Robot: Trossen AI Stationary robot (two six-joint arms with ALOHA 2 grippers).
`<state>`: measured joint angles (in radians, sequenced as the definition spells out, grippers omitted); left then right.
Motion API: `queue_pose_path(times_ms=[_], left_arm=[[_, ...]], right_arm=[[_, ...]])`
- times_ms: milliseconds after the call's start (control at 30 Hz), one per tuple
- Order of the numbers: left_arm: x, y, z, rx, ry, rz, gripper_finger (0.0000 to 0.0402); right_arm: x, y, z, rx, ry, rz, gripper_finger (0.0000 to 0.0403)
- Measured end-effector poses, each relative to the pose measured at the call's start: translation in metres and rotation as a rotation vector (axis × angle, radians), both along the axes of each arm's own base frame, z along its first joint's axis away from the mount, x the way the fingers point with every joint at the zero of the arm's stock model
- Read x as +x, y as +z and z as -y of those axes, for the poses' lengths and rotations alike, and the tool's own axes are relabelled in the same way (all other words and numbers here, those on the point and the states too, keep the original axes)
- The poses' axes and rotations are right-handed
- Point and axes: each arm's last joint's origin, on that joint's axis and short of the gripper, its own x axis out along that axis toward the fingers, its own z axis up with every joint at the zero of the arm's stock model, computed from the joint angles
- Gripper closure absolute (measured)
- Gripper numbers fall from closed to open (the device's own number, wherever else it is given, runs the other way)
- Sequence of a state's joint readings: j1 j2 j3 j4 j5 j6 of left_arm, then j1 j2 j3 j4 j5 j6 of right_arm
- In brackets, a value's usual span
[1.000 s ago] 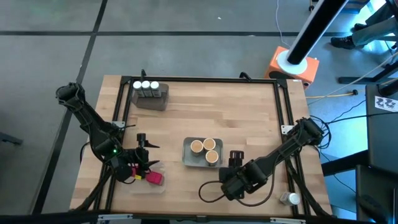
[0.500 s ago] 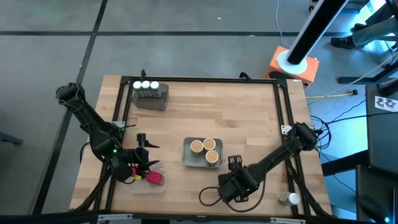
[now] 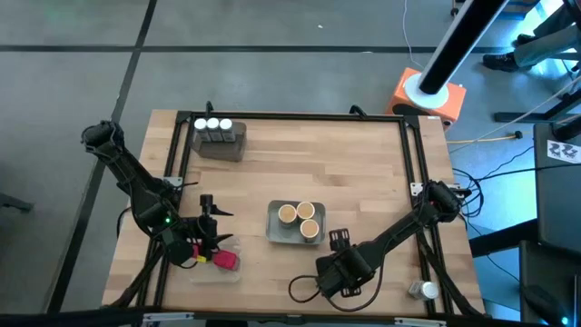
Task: Sort spices by type
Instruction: Put the red seasoning can into the white bin
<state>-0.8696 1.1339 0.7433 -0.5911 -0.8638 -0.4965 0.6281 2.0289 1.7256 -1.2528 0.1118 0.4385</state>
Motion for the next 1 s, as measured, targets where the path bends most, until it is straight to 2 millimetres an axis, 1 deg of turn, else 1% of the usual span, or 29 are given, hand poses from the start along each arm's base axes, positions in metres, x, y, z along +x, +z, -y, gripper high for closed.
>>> queue_pose_path(times_ms=[233, 333, 467, 567, 833, 900, 1000], left_arm=[[0.000, 0.000, 0.000, -0.001, 0.000, 0.001, 0.0139], [0.000, 0.000, 0.000, -0.001, 0.000, 0.001, 0.0139], [0.000, 0.000, 0.000, -0.001, 0.000, 0.001, 0.0139], [0.000, 0.000, 0.000, 0.000, 0.000, 0.000, 0.0139], [0.000, 0.000, 0.000, 0.000, 0.000, 0.000, 0.0139], [0.000, 0.000, 0.000, 0.000, 0.000, 0.000, 0.0139], [0.000, 0.000, 0.000, 0.000, 0.000, 0.000, 0.0139]], right_arm=[[0.010, 0.001, -0.007, 0.064, -0.004, 0.113, 0.0123], [0.014, 0.002, -0.011, 0.116, 0.012, 0.141, 0.0123], [0.014, 0.002, -0.011, 0.124, 0.035, 0.133, 0.0119], [0.009, 0.001, -0.013, 0.107, 0.058, 0.110, 0.0098], [0.001, 0.000, -0.014, 0.044, 0.097, 0.071, 0.0015], [-0.001, 0.000, -0.013, 0.014, 0.109, 0.065, 0.0006], [-0.003, 0.000, -0.012, -0.026, 0.130, 0.058, 0.0011]])
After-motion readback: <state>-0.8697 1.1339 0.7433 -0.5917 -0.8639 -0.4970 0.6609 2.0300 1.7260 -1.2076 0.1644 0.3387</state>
